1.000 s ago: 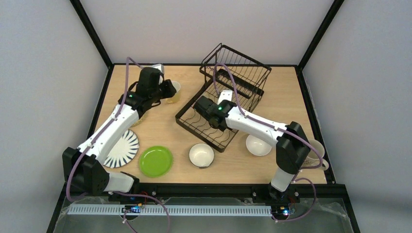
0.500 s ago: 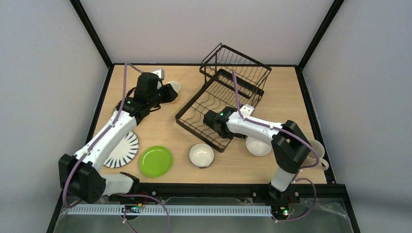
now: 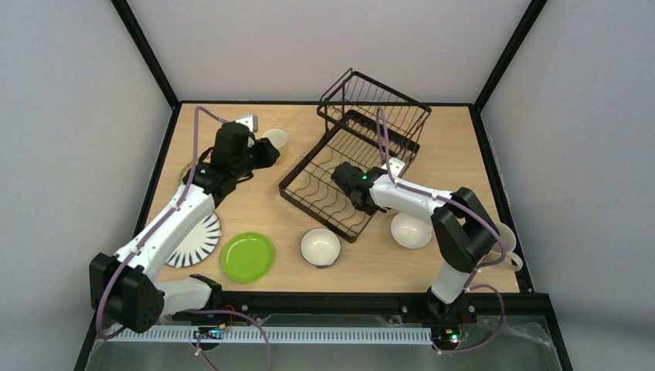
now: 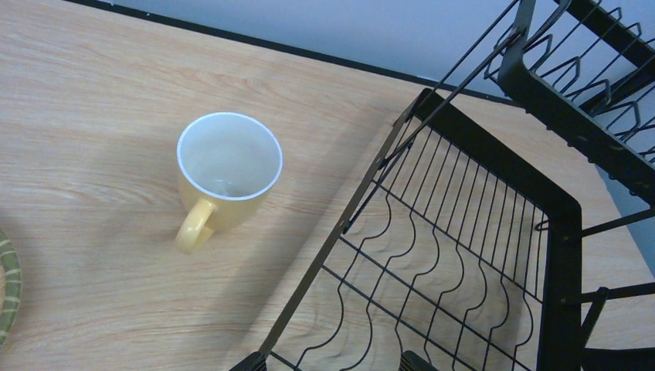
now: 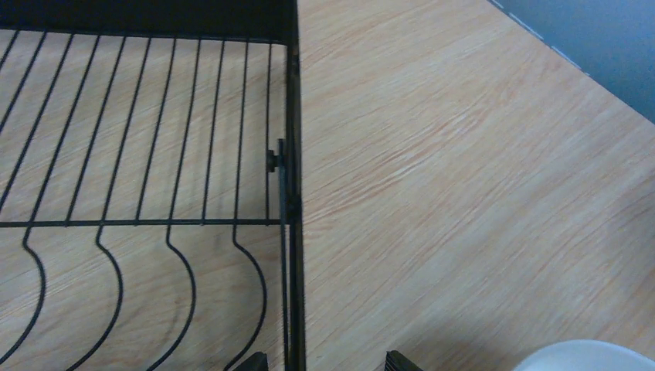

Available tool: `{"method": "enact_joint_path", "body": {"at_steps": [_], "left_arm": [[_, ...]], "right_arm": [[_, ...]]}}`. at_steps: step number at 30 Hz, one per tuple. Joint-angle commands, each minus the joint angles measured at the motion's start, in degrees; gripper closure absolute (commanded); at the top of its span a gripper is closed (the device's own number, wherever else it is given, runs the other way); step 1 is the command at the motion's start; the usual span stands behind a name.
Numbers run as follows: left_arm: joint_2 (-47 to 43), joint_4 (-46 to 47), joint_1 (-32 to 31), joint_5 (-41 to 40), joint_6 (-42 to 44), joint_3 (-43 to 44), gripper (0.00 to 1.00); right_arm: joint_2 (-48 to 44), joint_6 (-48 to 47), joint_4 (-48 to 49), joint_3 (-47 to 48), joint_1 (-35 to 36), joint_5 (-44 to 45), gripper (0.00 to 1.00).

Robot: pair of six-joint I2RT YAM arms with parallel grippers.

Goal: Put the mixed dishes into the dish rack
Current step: Move the dish rack to the center of the board.

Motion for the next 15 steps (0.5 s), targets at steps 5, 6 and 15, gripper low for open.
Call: {"method": "enact_joint_path", "body": {"at_steps": [5,6,15], "left_arm": [[-1.53,1.60,-0.19,-1.20,0.90,0.08,0.01],[-1.47,1.65,-0.19,-1.16,0.93,0.09,0.01],[-1.70,1.60,-0.19,-1.42,1.49,-0.35,0.01]], "right_arm": [[-0.70,-4.78,6.59,2.56,0.09,0.22,0.12],[-0.26,-4.70,6.54,2.74,0.08,0.04,0.12],[2.63,-1.93,5.58,2.13,0.08,-0.78,0.13]]}}
